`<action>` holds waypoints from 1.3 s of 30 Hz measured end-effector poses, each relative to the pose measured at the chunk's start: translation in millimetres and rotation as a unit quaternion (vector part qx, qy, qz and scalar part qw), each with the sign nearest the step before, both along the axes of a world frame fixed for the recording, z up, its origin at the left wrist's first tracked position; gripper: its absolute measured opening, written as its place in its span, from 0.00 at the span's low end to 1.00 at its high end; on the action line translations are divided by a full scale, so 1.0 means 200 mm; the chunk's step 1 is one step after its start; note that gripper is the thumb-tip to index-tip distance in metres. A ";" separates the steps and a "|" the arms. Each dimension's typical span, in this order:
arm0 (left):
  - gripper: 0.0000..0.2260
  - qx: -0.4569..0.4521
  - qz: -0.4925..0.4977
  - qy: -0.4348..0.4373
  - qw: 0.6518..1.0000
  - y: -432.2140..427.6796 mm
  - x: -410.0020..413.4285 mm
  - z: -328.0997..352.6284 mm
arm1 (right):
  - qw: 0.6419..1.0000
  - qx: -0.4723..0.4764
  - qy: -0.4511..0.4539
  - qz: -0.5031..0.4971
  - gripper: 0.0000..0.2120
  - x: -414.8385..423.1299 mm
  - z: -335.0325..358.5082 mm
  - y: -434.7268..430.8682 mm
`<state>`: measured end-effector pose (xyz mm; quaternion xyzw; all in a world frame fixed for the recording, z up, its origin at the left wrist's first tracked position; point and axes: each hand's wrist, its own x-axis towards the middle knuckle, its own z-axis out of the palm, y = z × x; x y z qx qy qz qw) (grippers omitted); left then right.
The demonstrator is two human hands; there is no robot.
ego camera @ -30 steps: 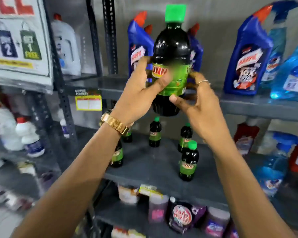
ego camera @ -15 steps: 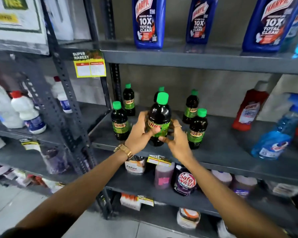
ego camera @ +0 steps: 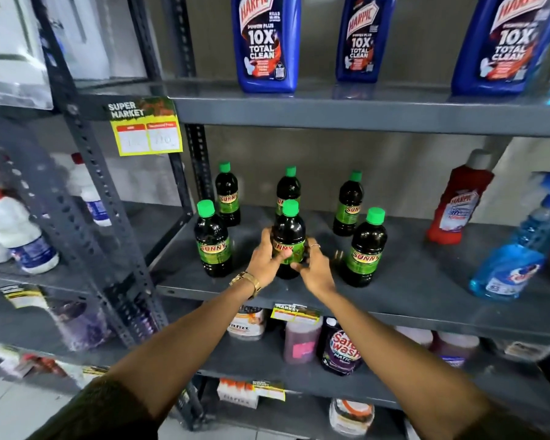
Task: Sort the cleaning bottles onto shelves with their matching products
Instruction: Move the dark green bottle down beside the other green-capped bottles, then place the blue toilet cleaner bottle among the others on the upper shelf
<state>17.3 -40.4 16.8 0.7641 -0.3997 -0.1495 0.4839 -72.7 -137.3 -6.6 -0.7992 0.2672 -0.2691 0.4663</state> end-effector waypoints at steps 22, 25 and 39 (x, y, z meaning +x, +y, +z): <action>0.36 -0.125 0.080 0.091 0.985 0.08 -0.14 0.04 | 0.997 -0.030 0.034 0.055 0.43 -0.13 0.09 0.04; 0.29 -0.219 0.138 -0.030 0.965 0.09 -0.29 0.17 | 0.996 -0.069 -0.042 0.045 0.32 -0.27 0.22 0.07; 0.16 -0.394 -0.008 -0.252 0.884 -0.41 -0.92 1.39 | 0.906 -0.220 -0.340 -0.120 0.13 -1.00 1.47 -0.29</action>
